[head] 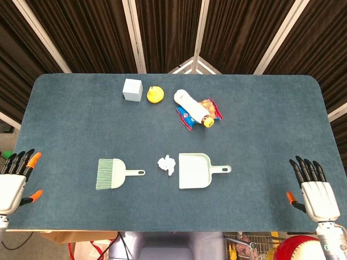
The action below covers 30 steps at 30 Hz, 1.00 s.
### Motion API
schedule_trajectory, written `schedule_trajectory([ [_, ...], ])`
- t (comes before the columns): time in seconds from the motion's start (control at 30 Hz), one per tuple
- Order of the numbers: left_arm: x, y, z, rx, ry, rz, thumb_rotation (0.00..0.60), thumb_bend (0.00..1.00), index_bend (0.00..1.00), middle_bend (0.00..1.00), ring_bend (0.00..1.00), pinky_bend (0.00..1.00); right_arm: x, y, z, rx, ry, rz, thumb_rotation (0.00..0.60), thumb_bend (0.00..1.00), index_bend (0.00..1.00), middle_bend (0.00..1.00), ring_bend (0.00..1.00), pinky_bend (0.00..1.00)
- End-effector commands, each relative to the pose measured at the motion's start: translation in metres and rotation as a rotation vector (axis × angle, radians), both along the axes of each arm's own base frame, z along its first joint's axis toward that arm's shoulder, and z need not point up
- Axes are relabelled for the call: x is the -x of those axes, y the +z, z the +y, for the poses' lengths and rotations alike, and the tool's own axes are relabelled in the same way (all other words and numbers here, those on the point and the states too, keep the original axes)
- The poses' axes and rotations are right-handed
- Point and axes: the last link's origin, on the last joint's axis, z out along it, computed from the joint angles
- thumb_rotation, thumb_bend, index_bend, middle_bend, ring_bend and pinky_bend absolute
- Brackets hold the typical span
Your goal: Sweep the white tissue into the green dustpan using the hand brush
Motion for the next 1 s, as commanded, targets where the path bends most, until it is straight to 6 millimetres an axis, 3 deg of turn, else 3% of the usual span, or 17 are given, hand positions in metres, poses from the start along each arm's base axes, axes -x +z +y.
schedule_trajectory([
  [0.03, 0.000, 0.000, 0.000, -0.001, 0.011, -0.015, 0.600, 0.00, 0.00, 0.00, 0.00, 0.00, 0.001, 0.001, 0.000, 0.008, -0.007, 0.003, 0.600, 0.33, 0.00, 0.00, 0.00, 0.01],
  [0.8, -0.001, 0.000, -0.001, 0.003, 0.025, -0.029, 0.600, 0.00, 0.00, 0.00, 0.00, 0.00, -0.011, -0.005, -0.002, -0.025, -0.024, -0.060, 0.600, 0.33, 0.00, 0.00, 0.00, 0.03],
  [0.83, -0.001, 0.000, -0.001, 0.003, 0.025, -0.027, 0.600, 0.00, 0.00, 0.00, 0.00, 0.00, -0.012, -0.006, -0.003, -0.029, -0.023, -0.065, 0.600, 0.33, 0.00, 0.00, 0.01, 0.07],
  [0.9, -0.001, 0.000, -0.002, 0.001, 0.025, -0.026, 0.600, 0.00, 0.00, 0.00, 0.00, 0.00, -0.016, -0.007, -0.008, -0.031, -0.008, -0.070, 0.600, 0.33, 0.00, 0.11, 0.12, 0.25],
  [0.97, -0.001, 0.001, -0.001, -0.003, 0.025, -0.031, 0.600, 0.00, 0.00, 0.00, 0.00, 0.00, -0.021, -0.009, -0.015, -0.029, 0.013, -0.082, 0.600, 0.33, 0.01, 0.35, 0.38, 0.50],
  [1.0, -0.001, 0.001, -0.001, -0.004, 0.025, -0.033, 0.600, 0.00, 0.00, 0.00, 0.00, 0.00, -0.025, -0.011, -0.019, -0.029, 0.027, -0.093, 0.600, 0.33, 0.04, 0.43, 0.45, 0.57],
])
